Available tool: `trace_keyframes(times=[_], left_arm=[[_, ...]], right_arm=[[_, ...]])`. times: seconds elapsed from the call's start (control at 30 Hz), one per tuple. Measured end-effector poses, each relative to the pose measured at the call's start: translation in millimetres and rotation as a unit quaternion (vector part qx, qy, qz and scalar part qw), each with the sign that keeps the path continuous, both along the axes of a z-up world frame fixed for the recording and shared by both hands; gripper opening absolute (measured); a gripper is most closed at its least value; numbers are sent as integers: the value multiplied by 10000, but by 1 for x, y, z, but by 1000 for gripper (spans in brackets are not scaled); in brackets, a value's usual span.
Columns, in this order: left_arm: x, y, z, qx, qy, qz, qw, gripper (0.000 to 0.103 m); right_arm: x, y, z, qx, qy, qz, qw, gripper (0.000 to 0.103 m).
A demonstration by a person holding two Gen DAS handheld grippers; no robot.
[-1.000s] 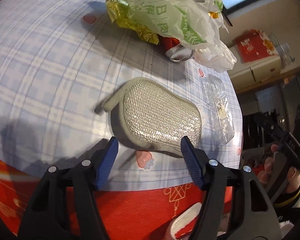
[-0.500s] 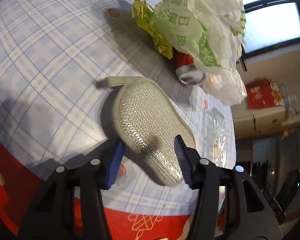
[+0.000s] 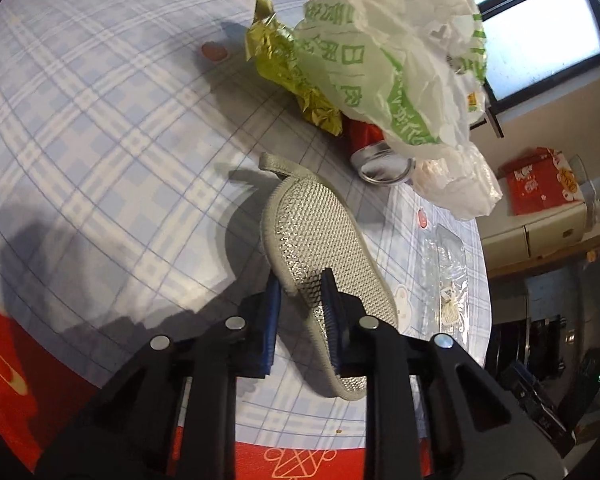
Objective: Collect trash
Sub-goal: 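Grasp the clear plastic tray by its rim with the right tool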
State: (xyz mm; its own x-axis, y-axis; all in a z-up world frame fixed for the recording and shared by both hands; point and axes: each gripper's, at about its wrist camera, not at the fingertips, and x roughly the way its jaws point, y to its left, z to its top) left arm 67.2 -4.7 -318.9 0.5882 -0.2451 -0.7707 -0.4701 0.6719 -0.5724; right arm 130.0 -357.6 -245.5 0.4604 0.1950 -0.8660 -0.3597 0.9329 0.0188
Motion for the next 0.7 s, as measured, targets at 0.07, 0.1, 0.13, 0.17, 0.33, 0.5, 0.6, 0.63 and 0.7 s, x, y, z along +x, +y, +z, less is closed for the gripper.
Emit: trace_keyframes(times=[0.07,0.1,0.13,0.17,0.33,0.5,0.6,0.63,0.7], left_arm=[[-1,4,9,145,-58,-113,9998,21],[-3,6,13,195,-91,-152,9997,20],[-4,10,19,276,-133,-206,9993,19],[-8,12,23,347,-156,-238,9990,19],[-21,29,44,742,-274,-361,9962,17],[-34,51,55,926,-305,-343,9946,17],[-40,63,62,1043,-339,-359,9933,17],[-41,66,65,1107,-349,-380,9925,17],[-44,71,68,1176,-381,-420,9914,17]], right_arm=[[4,9,-5,3,32,46,10000,98],[6,15,-7,31,54,84,9999,98],[7,21,-9,59,64,130,9999,98],[8,26,-11,83,75,178,9998,98],[18,56,-30,360,449,323,9978,91],[26,88,-49,76,511,463,9976,61],[29,100,-56,-110,497,465,9976,50],[30,104,-58,-198,463,465,9976,49],[31,111,-62,-391,400,446,9974,41]])
